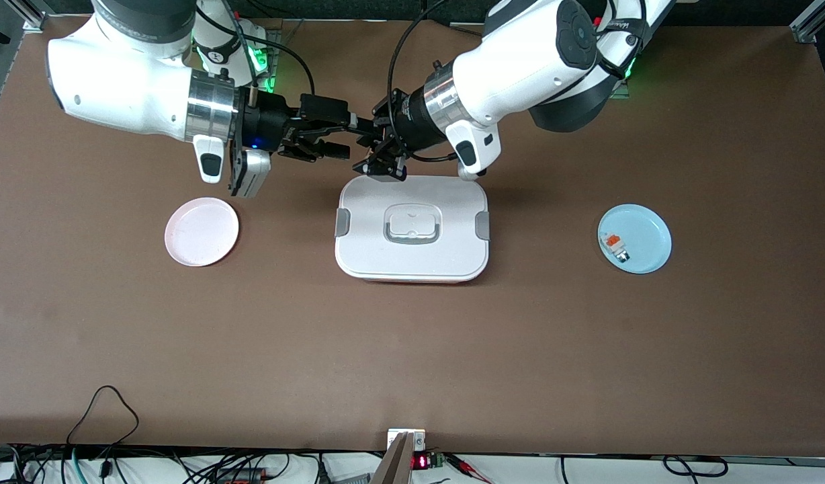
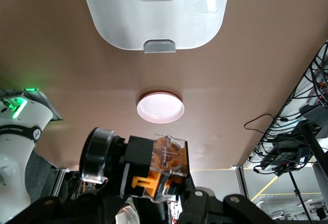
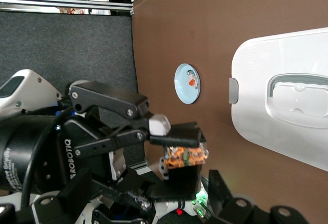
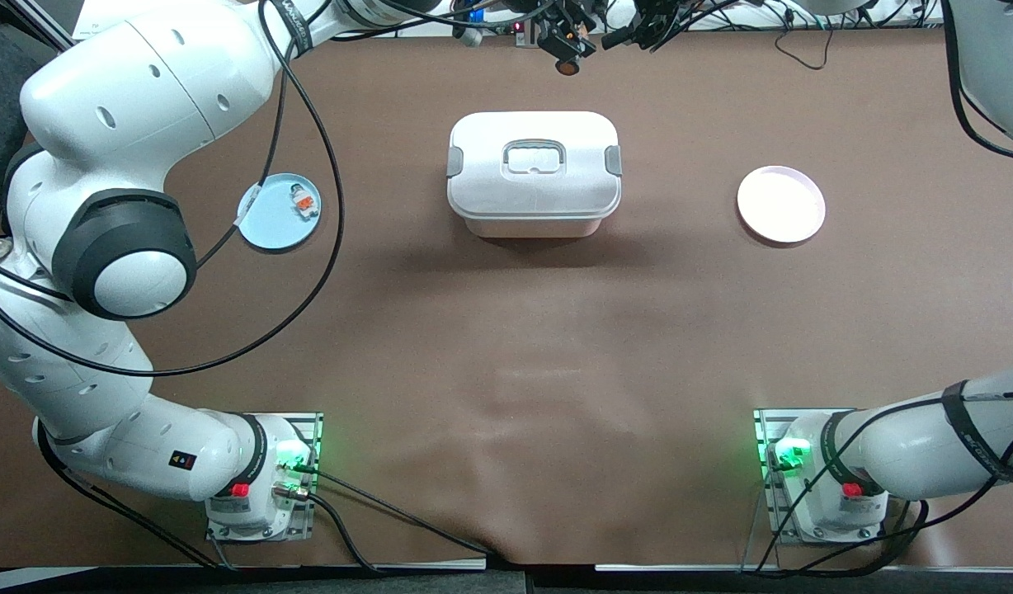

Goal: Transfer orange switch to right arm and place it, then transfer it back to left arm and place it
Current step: 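Carry the switch over the box toward the right gripper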

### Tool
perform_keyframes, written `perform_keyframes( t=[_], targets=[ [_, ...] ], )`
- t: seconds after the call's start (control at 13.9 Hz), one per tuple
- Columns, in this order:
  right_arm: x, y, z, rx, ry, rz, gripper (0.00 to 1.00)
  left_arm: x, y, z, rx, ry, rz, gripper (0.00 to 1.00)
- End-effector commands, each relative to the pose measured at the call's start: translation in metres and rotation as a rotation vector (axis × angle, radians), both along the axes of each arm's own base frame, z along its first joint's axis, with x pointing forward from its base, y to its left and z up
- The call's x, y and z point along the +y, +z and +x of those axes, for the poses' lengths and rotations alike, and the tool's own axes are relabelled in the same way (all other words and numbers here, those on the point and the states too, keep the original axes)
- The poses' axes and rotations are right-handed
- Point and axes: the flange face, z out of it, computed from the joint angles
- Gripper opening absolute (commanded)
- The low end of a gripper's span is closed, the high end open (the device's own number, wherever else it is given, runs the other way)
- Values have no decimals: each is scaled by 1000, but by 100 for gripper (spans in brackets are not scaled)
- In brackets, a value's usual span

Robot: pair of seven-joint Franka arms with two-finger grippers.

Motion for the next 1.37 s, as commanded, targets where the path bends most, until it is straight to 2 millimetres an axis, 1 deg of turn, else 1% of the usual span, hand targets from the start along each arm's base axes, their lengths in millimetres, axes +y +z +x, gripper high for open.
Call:
perform_keyframes(
  t=[0.0, 0.29, 0.36, 0.65, 0.86, 1.15, 1.29],
  targets=[
    [-1, -8, -1, 4, -10, -16, 100, -1, 6, 6, -16, 24, 11, 0],
    [-5, -20, 1, 15, -21, -26, 100, 0, 8, 5, -21, 23, 12, 0],
    [-6, -27, 3, 19, -34, -32, 100, 0, 8, 5, -21, 23, 12, 0],
    [-3, -40, 2, 14, -43, -44, 100, -1, 7, 5, -19, 22, 12, 0],
    [14, -42, -7, 3, -35, -49, 100, -2, 7, 4, -19, 20, 12, 0],
    [16, -49, -10, 10, -36, -56, 100, -2, 7, 4, -20, 19, 12, 0],
    [18, -48, -11, 10, -34, -55, 100, -2, 7, 4, -20, 19, 12, 0]
  ],
)
